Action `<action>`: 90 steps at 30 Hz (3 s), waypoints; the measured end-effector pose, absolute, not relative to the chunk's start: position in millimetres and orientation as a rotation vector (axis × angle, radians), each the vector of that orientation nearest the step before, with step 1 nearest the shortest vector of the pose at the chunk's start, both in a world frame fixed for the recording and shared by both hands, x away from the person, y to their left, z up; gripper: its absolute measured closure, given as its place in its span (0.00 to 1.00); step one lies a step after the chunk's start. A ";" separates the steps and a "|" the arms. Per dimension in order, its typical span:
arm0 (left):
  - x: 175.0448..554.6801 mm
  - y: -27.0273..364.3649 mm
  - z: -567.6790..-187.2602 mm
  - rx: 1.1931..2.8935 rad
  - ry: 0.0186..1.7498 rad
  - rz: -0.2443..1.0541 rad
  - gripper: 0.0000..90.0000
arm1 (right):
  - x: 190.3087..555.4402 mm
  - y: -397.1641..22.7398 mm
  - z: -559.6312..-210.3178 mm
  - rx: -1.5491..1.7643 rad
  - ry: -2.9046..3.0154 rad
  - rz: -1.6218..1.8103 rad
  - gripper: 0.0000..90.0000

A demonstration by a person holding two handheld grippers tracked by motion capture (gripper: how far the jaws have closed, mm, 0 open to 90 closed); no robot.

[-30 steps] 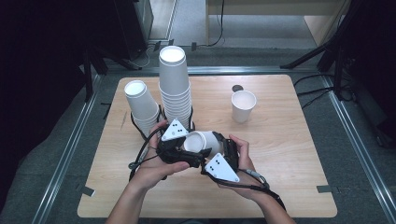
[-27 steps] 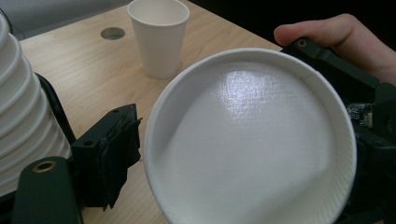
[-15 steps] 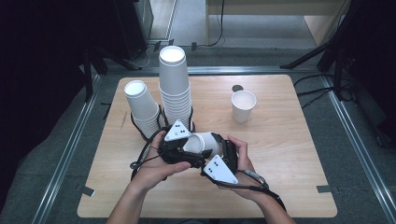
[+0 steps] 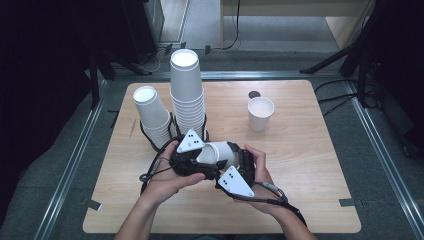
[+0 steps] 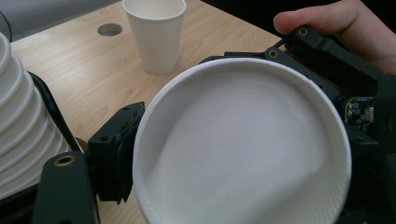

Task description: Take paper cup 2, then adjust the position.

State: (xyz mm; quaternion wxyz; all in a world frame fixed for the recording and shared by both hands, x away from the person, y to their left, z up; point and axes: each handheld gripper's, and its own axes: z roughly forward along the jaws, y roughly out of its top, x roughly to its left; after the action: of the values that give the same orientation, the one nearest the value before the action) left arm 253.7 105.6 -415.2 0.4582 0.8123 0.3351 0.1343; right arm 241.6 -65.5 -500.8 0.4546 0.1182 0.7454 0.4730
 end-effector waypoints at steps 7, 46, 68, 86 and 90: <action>254.3 106.0 -417.1 1.974 0.824 0.343 0.26 | 244.2 -70.2 -498.4 0.326 1.863 1.178 0.02; 268.8 121.9 -447.4 1.638 0.770 0.415 0.26 | 231.3 -130.9 -489.4 0.676 1.804 1.328 0.00; 269.5 120.8 -458.9 1.511 0.721 0.473 0.25 | 233.6 -138.3 -476.0 1.143 1.595 1.604 0.00; 266.9 119.2 -461.4 1.450 0.690 0.517 0.25 | 229.4 -128.3 -460.7 1.587 1.455 1.967 0.00; 266.8 118.7 -460.4 1.434 0.681 0.521 0.25 | 231.3 -127.2 -461.1 1.688 1.431 2.005 0.00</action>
State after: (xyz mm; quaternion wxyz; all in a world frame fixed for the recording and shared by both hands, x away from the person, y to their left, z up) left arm 266.8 118.7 -460.4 0.6708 0.6365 0.3021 0.2314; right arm 231.3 -127.2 -461.1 0.0775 0.5637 0.4777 0.6694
